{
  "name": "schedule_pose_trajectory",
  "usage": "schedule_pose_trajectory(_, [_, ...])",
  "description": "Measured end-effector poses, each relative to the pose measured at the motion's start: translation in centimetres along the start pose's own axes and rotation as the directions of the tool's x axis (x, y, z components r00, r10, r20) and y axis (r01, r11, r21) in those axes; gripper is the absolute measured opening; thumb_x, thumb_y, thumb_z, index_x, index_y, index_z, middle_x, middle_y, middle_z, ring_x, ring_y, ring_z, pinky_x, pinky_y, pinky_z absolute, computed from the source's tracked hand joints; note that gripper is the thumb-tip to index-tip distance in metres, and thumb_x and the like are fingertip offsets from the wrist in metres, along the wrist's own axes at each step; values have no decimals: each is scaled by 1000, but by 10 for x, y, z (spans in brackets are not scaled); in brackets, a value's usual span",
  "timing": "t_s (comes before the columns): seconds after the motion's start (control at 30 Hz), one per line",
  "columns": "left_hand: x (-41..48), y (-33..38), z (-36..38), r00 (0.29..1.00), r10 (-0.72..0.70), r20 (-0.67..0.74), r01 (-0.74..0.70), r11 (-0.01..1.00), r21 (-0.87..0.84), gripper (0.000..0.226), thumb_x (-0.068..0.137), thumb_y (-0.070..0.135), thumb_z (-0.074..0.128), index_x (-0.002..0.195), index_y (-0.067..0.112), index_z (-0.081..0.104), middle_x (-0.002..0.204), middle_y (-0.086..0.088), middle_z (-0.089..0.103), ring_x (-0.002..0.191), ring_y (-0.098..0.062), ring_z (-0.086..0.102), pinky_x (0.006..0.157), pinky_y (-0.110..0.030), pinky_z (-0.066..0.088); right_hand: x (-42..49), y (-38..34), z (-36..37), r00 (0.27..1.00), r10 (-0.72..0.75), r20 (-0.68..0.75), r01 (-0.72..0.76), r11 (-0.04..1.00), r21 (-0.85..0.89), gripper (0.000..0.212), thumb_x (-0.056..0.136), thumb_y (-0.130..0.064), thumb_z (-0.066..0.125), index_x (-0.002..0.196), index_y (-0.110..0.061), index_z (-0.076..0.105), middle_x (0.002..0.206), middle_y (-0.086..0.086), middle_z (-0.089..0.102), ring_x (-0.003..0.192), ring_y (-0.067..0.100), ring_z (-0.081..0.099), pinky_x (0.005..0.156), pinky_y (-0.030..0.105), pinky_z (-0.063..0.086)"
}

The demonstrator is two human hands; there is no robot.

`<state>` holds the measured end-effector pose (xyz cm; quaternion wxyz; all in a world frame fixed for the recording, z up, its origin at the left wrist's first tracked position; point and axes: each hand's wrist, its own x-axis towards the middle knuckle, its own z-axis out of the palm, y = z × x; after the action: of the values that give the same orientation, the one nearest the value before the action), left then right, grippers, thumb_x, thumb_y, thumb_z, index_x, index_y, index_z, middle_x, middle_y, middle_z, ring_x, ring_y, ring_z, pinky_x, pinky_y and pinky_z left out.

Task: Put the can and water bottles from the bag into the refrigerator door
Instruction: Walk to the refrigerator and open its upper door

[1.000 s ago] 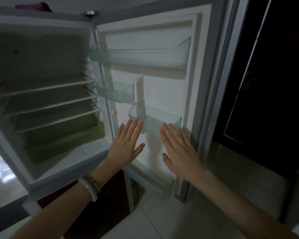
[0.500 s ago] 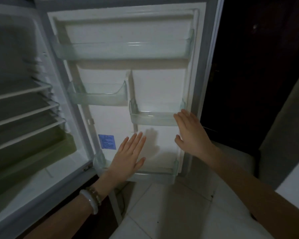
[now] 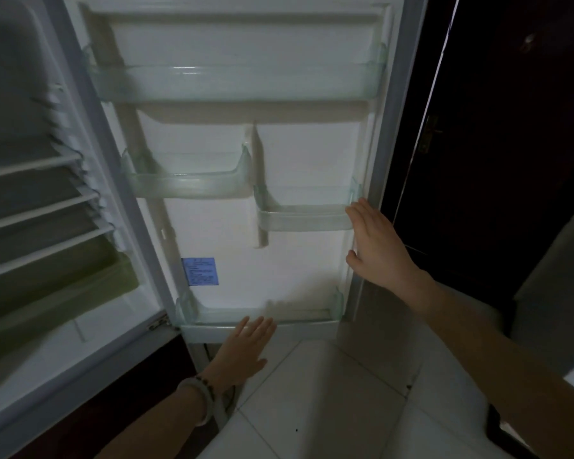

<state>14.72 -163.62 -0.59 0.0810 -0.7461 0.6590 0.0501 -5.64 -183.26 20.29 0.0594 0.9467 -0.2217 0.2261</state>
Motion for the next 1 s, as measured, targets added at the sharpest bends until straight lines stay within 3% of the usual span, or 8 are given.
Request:
schedule_pose_trajectory(0.07, [8, 0, 6, 1000, -29, -12, 29, 1000, 7, 93, 58, 55, 65, 133, 8, 35, 130, -8, 57, 115, -24, 57, 102, -47, 33, 6, 8, 3, 1000, -13, 5, 13, 1000, -3, 79, 71, -11, 66, 138, 6, 29, 144, 26, 34, 137, 39, 25, 110, 55, 24])
schedule_pose_trajectory(0.23, [27, 4, 5, 991, -112, -78, 112, 994, 6, 71, 69, 44, 28, 129, 6, 38, 125, -10, 61, 110, -24, 61, 95, -47, 44, 20, 25, 10, 999, -45, 9, 45, 999, 1, 82, 75, -13, 64, 142, 5, 20, 150, 24, 23, 141, 35, 15, 114, 45, 10])
schedule_pose_trajectory(0.33, [35, 9, 1, 986, -153, -65, 154, 988, 0, 73, 71, 45, 27, 126, 4, 51, 121, -11, 63, 108, -25, 62, 85, -49, 51, 29, 33, 14, 998, -54, 24, 54, 999, 8, 83, 76, -14, 63, 143, 5, 18, 151, 24, 20, 141, 35, 13, 115, 47, 11])
schedule_pose_trajectory(0.43, [42, 14, 2, 981, -178, -71, 179, 984, 10, 70, 73, 45, 27, 126, 5, 48, 122, -11, 62, 109, -26, 61, 86, -48, 50, 34, 40, 19, 997, -71, 27, 71, 998, 2, 84, 75, -14, 64, 143, 5, 17, 151, 24, 18, 141, 35, 14, 115, 49, 12])
schedule_pose_trajectory(0.57, [43, 20, 2, 973, -224, -51, 225, 974, 16, 70, 74, 43, 27, 123, 4, 58, 125, -12, 60, 111, -27, 60, 87, -49, 50, 34, 42, 23, 996, -92, 9, 92, 996, 3, 86, 77, -16, 63, 144, 3, 13, 153, 22, 12, 142, 32, 9, 116, 45, 8])
schedule_pose_trajectory(0.63, [41, 22, 4, 972, -232, -39, 233, 972, 30, 70, 76, 46, 31, 128, 4, 51, 129, -13, 57, 115, -27, 57, 90, -49, 48, 33, 42, 24, 995, -101, -6, 101, 995, 11, 86, 78, -16, 64, 144, 3, 13, 154, 22, 10, 143, 32, 8, 115, 45, 8])
schedule_pose_trajectory(0.8, [38, 28, 8, 971, -227, -72, 231, 971, 56, 82, 61, 49, 72, 128, 5, 52, 131, -12, 56, 117, -26, 56, 92, -46, 48, 21, 30, 27, 989, -110, -102, 116, 991, 64, 83, 74, -11, 65, 142, 4, 22, 152, 27, 14, 140, 38, 12, 111, 49, 12])
schedule_pose_trajectory(1.0, [22, 38, -2, 927, -318, -201, 316, 948, -44, 89, 53, 49, 82, 126, 6, 56, 128, -13, 58, 112, -27, 59, 86, -46, 50, -5, -20, 59, 948, -310, -78, 316, 944, 93, 78, 70, -13, 67, 138, 2, 34, 148, 26, 26, 136, 38, 21, 109, 47, 16])
